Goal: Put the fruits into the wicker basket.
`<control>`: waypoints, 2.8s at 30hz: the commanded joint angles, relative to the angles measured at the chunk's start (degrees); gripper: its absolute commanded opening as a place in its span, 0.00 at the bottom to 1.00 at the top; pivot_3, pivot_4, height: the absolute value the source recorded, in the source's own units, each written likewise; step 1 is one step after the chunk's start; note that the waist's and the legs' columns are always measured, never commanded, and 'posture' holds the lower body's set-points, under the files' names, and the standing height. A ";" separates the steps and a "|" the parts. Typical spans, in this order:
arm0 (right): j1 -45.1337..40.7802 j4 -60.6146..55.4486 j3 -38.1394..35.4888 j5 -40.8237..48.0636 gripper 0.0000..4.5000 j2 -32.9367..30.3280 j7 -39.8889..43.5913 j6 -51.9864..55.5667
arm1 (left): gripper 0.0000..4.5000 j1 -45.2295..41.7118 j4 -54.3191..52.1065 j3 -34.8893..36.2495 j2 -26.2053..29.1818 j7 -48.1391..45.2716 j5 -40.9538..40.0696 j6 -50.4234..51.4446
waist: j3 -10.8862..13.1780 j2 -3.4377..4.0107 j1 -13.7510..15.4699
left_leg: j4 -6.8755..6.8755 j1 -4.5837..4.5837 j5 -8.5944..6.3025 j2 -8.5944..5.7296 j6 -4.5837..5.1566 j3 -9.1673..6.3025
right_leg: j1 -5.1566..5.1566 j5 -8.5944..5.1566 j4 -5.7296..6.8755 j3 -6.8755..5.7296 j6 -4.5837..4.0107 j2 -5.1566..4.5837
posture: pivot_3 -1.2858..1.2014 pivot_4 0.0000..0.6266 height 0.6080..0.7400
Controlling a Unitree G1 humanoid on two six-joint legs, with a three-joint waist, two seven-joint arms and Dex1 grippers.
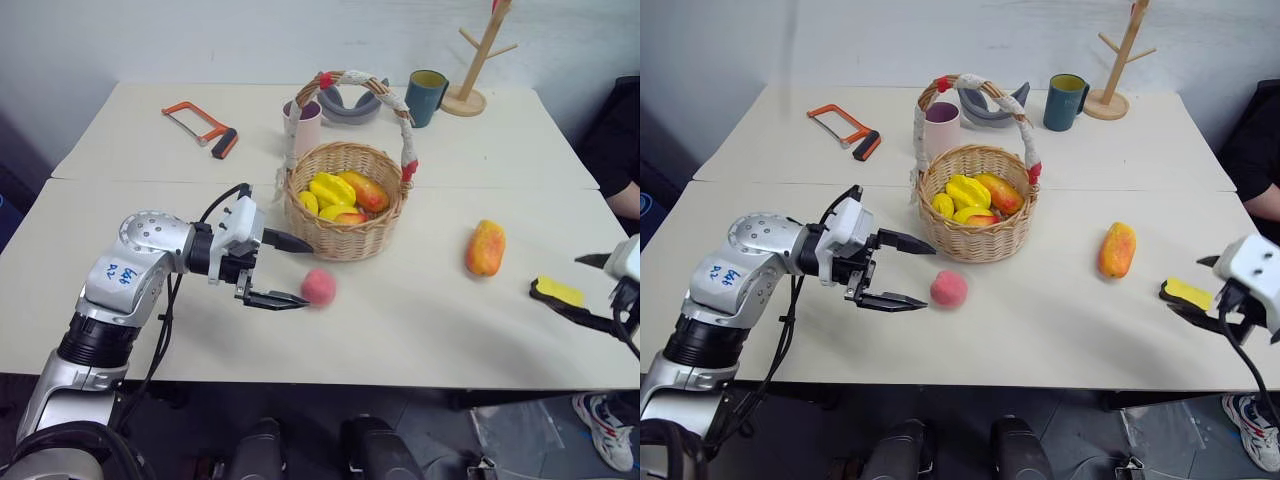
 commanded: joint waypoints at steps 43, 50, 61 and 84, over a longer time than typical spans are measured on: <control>-12.43 -22.79 1.08 52.96 1.00 -1.92 -21.94 23.49 | 0.60 -22.47 12.65 6.38 -16.69 29.64 4.96 10.61 | -0.01 -0.18 1.59 | 0.12 -0.32 -0.24 -0.19 0.48 -0.25 | 0.17 0.22 -0.62 -0.33 0.38 -0.29 | 0.52 0.24 1.00; -13.39 -22.37 3.33 49.64 1.00 -0.64 -25.77 21.47 | 0.72 -21.26 15.39 -1.20 -18.81 30.46 13.11 5.60 | 0.00 -0.20 1.57 | 0.04 -0.42 -0.12 -0.11 0.26 -0.16 | -0.03 0.22 -0.61 -0.25 0.37 -0.20 | 0.52 0.24 1.00; 2.80 -24.69 -7.97 40.68 1.00 3.32 -30.34 23.40 | 1.00 -18.55 9.76 9.72 -12.67 21.31 2.58 8.57 | 0.00 -0.21 1.61 | -0.03 -0.41 0.05 -0.10 -0.03 -0.15 | -0.03 0.21 -0.60 -0.26 0.36 -0.21 | 0.52 0.24 1.00; -17.38 3.41 6.65 27.27 1.00 18.99 -59.49 30.71 | 1.00 -11.04 -6.32 8.17 -1.77 0.46 -10.95 10.76 | -0.03 -0.25 0.05 | -0.72 -0.24 0.47 -0.16 -0.28 -0.13 | -0.19 0.24 -0.62 -0.06 0.17 -0.06 | 0.52 0.24 1.00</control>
